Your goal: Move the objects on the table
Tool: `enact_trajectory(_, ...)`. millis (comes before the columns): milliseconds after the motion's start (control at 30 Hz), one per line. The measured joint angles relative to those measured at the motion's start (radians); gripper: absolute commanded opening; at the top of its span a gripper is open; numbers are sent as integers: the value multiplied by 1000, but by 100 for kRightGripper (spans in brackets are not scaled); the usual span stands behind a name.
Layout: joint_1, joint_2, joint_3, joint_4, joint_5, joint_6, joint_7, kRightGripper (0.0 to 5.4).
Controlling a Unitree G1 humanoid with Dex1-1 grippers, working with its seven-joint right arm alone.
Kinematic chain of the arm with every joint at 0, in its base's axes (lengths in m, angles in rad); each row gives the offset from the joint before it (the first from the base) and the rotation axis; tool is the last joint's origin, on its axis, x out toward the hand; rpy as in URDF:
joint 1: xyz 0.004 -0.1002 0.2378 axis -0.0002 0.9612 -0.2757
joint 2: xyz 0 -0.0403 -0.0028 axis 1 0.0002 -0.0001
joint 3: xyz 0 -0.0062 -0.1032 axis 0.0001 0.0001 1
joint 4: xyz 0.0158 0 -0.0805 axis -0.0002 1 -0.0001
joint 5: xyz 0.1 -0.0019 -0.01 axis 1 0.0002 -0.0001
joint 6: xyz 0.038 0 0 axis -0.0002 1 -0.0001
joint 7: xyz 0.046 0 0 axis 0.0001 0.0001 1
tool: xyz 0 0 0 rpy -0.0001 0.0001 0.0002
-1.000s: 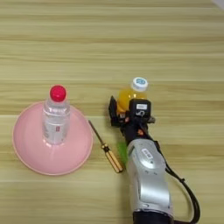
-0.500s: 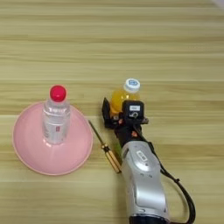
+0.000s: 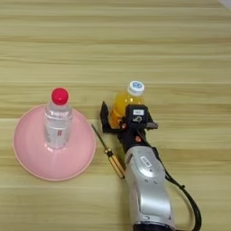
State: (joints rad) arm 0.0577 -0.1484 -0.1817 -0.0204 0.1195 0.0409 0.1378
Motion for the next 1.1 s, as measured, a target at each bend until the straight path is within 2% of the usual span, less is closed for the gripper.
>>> enact_trajectory(367, 20, 0, -3, -103, 1, 37, 0, 537)
enact_trajectory(900, 36, 0, -3, -145, 1, 56, 0, 537)
enact_trajectory(1100, 96, 0, -3, -199, 2, 62, 1, 537)
